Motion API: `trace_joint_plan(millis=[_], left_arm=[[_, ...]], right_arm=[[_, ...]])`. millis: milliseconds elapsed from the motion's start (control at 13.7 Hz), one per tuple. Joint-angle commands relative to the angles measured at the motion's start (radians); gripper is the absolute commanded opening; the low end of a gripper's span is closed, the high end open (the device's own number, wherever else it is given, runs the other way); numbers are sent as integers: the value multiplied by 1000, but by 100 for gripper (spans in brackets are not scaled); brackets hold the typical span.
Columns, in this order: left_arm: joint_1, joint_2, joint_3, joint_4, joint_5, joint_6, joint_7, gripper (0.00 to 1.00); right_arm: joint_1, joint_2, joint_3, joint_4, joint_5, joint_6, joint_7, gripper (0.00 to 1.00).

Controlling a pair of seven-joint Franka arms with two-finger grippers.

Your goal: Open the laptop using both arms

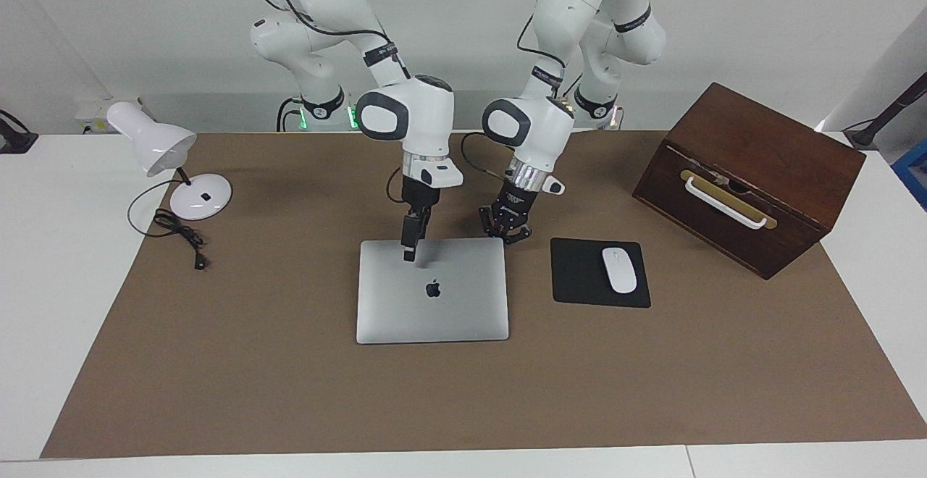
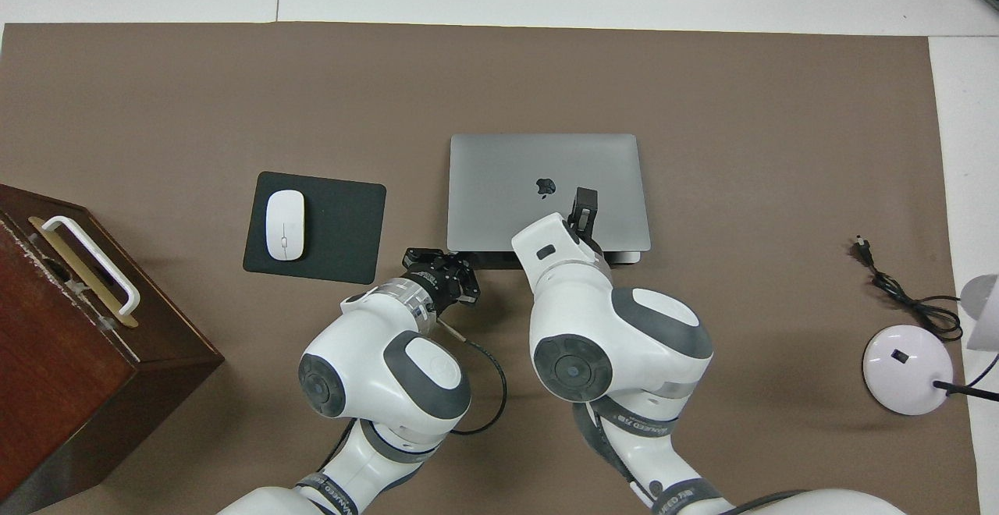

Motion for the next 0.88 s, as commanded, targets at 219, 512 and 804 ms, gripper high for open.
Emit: trace_joint_plan(millis=[219, 512, 804], left_arm=[[-14, 90, 13, 14, 3, 16, -5, 0], [-14, 92, 13, 14, 3, 16, -5, 0], [-14, 92, 13, 14, 3, 17, -5, 0]], right_arm=[[-2, 32, 8, 57, -33, 9, 20, 100], [1, 34, 8, 65, -30, 9, 20, 100], [0, 35, 9, 83, -27, 2, 18, 100]])
